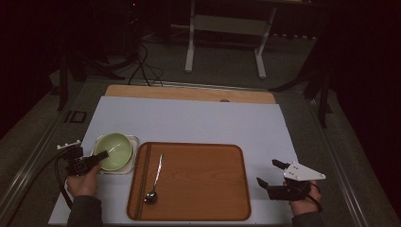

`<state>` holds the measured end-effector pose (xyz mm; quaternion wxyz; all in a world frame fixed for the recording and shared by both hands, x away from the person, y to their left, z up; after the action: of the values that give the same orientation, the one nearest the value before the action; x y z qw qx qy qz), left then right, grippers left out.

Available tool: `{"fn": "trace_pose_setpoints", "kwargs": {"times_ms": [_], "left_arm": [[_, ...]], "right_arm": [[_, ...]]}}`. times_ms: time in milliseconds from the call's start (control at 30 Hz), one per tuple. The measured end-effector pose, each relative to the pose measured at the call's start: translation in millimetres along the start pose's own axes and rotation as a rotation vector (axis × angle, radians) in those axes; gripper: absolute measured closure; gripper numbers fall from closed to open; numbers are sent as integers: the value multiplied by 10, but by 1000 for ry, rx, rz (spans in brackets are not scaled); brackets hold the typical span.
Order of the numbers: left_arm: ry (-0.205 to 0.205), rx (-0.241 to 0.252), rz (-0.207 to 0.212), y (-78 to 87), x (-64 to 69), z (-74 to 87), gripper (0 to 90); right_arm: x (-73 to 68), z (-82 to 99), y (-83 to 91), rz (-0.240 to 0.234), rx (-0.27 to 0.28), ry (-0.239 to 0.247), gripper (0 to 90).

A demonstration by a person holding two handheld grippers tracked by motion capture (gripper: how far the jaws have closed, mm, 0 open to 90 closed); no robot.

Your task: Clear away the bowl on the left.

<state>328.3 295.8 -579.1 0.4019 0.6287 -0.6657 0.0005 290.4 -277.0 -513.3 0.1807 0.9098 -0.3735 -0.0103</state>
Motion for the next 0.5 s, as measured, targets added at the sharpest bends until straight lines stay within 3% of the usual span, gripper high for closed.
{"fn": "trace_pose_setpoints", "kwargs": {"times_ms": [200, 500], "left_arm": [[11, 11, 17, 17, 22, -16, 848], [-16, 35, 80, 74, 217, -53, 848]], "right_arm": [[3, -1, 3, 1, 1, -1, 144], [4, -2, 5, 1, 2, 0, 144]]}}
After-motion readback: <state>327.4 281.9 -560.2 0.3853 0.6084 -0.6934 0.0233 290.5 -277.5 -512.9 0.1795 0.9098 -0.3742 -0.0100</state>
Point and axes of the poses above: each handheld gripper's, and its own axes: y roughly backward along the jaws, z roughly out of its underside, x roughly to its right, the point moved 7 cm from there along -y, roughly forward along the jaws, and after that the axes turned 12 degrees about x, right-handed, at the moved point
